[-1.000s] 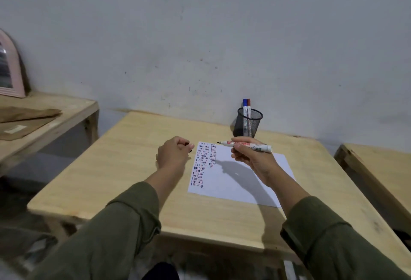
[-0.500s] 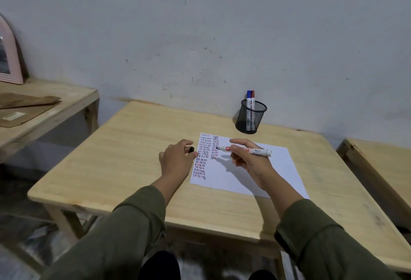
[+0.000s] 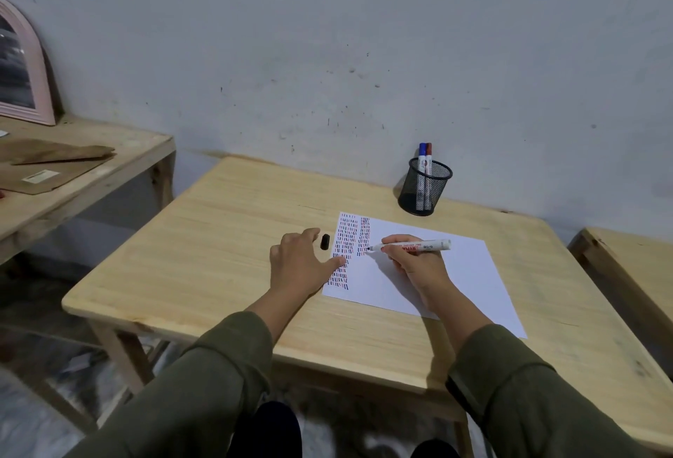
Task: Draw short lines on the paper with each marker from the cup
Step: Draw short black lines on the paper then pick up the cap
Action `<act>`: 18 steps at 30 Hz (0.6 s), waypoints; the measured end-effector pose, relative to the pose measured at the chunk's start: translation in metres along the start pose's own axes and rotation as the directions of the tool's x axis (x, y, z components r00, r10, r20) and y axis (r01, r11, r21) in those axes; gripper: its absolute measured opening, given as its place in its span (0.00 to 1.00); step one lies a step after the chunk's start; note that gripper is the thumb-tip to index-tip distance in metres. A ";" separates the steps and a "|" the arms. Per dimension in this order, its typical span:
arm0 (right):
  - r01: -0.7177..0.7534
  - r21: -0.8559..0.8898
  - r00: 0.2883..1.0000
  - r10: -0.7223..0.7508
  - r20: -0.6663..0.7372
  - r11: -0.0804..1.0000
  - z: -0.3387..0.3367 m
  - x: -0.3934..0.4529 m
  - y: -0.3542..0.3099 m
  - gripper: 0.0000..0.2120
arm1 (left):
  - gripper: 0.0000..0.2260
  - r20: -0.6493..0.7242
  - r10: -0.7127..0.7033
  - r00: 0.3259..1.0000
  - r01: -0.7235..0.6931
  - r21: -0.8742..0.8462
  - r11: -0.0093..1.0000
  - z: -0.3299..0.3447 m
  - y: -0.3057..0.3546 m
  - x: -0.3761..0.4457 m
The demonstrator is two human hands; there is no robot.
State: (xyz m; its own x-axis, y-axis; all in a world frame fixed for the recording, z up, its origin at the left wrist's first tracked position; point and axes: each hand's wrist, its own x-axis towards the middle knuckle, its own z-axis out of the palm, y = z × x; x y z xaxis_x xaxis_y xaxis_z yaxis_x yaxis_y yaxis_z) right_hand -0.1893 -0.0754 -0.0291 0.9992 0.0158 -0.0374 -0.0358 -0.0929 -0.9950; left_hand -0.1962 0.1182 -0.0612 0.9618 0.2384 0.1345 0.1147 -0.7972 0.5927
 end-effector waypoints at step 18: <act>-0.014 -0.012 1.000 0.014 0.000 1.000 0.002 -0.002 0.005 0.05 | 0.36 -0.008 -0.002 1.000 0.002 -0.005 1.000 0.002 -0.001 0.001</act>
State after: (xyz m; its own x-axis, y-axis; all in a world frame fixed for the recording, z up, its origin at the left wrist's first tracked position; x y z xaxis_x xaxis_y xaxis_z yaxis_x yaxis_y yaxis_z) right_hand -0.1915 -0.0741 -0.0337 0.9986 0.0146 -0.0517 -0.0499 -0.1051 -0.9932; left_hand -0.1953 0.1185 -0.0633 0.9595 0.2444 0.1399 0.1151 -0.7938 0.5972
